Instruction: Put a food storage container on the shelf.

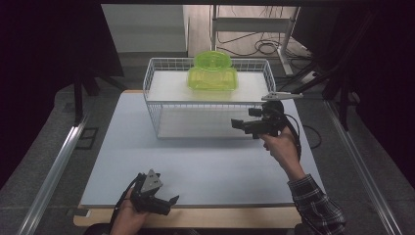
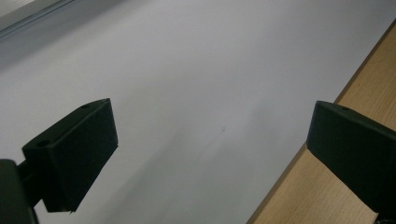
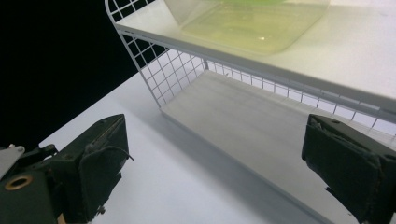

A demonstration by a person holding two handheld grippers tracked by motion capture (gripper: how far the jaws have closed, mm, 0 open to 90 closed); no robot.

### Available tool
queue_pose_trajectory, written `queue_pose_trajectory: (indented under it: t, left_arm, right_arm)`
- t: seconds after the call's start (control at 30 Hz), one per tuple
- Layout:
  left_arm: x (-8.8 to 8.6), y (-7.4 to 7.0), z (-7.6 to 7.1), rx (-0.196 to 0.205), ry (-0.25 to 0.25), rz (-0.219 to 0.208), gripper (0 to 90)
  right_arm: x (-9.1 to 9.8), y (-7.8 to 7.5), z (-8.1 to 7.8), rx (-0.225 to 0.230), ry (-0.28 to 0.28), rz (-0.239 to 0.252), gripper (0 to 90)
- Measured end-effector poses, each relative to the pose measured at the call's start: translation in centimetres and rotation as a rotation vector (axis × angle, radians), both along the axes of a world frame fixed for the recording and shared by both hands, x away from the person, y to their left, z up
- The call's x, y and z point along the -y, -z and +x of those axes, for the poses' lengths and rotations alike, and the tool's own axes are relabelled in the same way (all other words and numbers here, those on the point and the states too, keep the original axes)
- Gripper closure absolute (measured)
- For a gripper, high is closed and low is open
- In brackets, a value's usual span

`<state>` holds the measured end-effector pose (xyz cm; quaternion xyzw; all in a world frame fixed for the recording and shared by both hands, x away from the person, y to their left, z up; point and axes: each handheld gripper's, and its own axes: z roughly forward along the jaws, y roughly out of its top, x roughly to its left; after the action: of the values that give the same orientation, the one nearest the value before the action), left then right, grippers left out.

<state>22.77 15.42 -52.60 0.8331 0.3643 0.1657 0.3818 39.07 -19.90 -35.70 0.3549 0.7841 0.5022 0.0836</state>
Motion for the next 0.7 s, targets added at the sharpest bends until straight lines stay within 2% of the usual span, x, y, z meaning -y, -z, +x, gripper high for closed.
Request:
queue_pose_trajectory:
  t: [0.17, 0.53, 0.7]
  left_arm:
    - [-0.1, -0.1, 0.0, 0.0, 0.001, -0.012, 1.8]
    - [0.0, 0.0, 0.0, -0.003, 0.0, -0.01, 1.9]
    - [0.0, 0.1, 0.0, 0.001, 0.001, -0.006, 1.9]
  right_arm:
    - [0.2, 0.7, -0.5, 0.011, -0.005, -0.01, 5.6]
    - [0.6, 2.6, -1.4, 0.035, -0.002, -0.045, 2.8]
    - [0.6, 3.3, -2.0, 0.062, -0.004, -0.07, 2.4]
